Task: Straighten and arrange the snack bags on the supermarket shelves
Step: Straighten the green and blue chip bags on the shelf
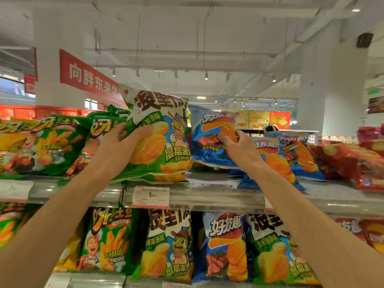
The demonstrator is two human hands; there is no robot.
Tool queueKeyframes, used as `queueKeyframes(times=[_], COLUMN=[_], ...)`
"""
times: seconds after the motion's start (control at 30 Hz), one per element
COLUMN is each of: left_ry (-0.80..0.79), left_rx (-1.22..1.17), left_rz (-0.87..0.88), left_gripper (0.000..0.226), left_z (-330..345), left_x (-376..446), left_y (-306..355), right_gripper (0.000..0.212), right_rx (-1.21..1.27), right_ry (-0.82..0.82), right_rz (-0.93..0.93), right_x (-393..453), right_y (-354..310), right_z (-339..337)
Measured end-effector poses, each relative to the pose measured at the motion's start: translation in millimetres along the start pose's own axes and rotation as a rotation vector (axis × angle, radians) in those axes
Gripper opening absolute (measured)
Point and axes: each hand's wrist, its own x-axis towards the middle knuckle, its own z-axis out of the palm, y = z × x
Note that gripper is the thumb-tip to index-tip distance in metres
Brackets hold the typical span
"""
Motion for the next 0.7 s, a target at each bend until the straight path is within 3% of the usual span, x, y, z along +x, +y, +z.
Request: queueKeyframes(times=[0.1,0.2,0.27,0.47,0.7], left_ry=[-0.021,-0.069,-0.086,-0.158,-0.29], left_rx=[-0.016,-0.008,-0.001,0.1,0.186], left_rz=[0.015,0.028,0.042,0.113,0.116], left_gripper=[0.061,0.039,0.036,0.071,0.087], left_z=[4.7,13.3,23.5,71.3,126.7], left_x=[2.3,1.7,1.0,3.5,9.5], left_y=[-2.5,0.4,3.7,12.2,14.5], right_gripper=[0.019,0.02,0.025,0.028,0.024], right_rx=[-0.008,-0.024,-0.057,-0.135,-0.209], right_ry=[0.008,0.091,0.135,0.211,0.215], right_rz=[-0.061,-0.079,-0.077,-0.018,0.033], right_x=[0.4,1.2,-0.6,-12.3,-26.9], right_y=[-7.1,-8.8,-4.5,20.8,51.4], right_z=[-7.9,-30.8,-52.3,-118.5,-177.5])
